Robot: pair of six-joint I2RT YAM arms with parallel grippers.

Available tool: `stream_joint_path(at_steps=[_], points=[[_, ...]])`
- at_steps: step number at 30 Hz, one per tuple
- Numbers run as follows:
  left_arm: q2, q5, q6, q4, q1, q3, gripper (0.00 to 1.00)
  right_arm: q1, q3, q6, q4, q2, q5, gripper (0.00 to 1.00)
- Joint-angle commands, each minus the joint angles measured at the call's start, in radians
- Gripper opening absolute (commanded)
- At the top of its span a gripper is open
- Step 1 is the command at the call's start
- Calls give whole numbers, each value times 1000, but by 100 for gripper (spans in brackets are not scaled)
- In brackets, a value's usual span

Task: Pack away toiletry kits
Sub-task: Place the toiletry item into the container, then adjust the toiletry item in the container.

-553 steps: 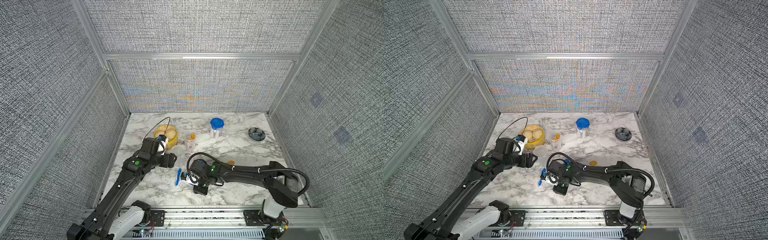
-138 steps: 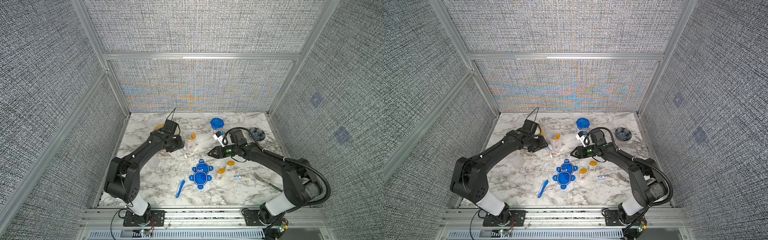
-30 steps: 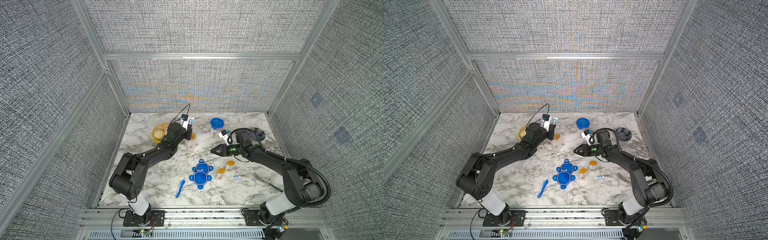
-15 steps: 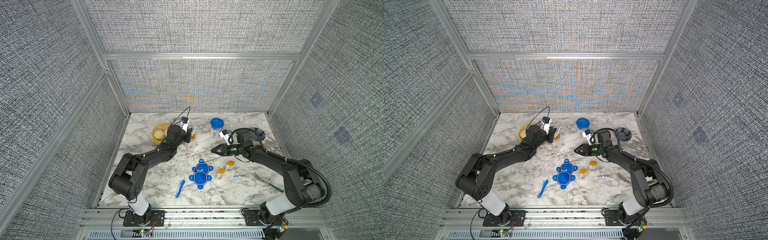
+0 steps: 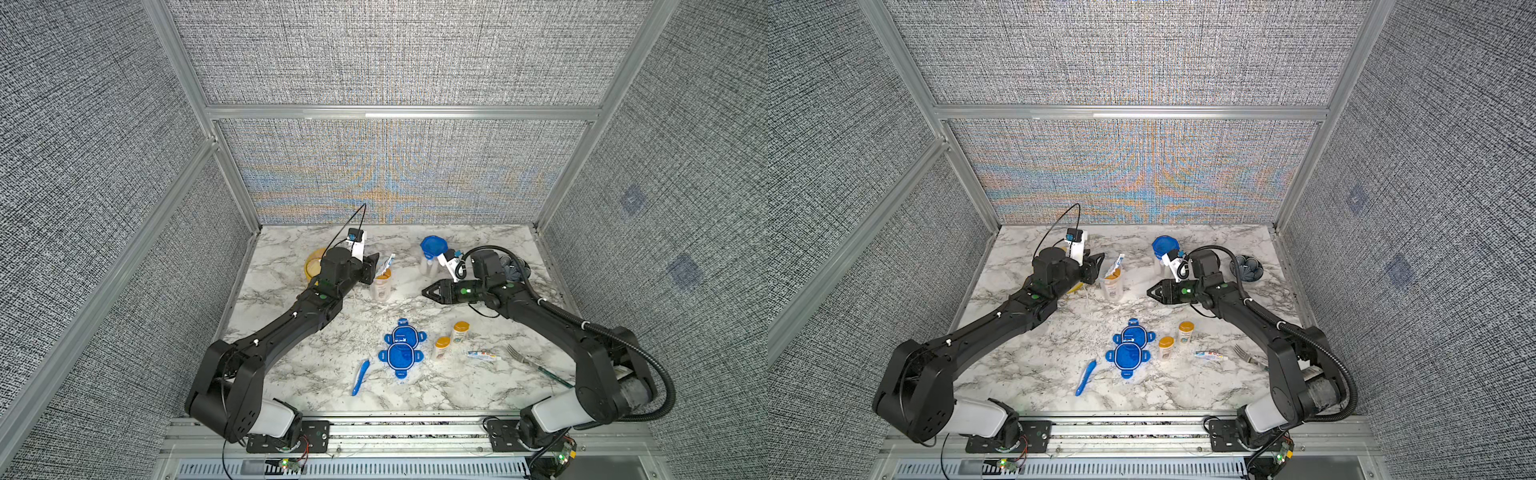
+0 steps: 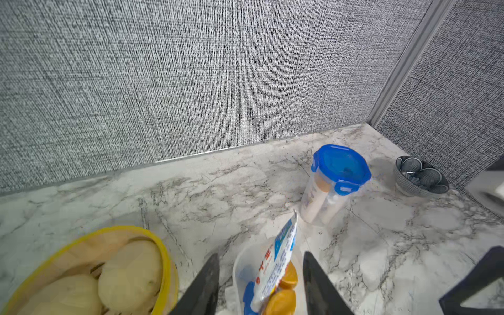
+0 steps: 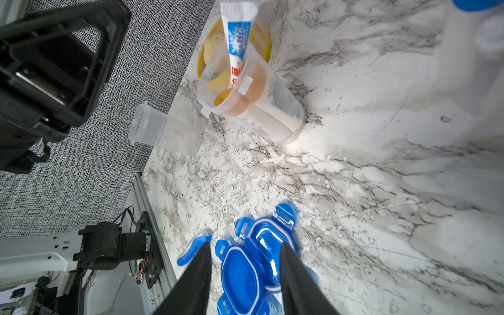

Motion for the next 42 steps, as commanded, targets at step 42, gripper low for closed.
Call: stream_joint_path(at_steps=[42], points=[[-11, -34, -119, -333, 56, -14, 57, 149, 436, 174, 223, 409, 187, 60]])
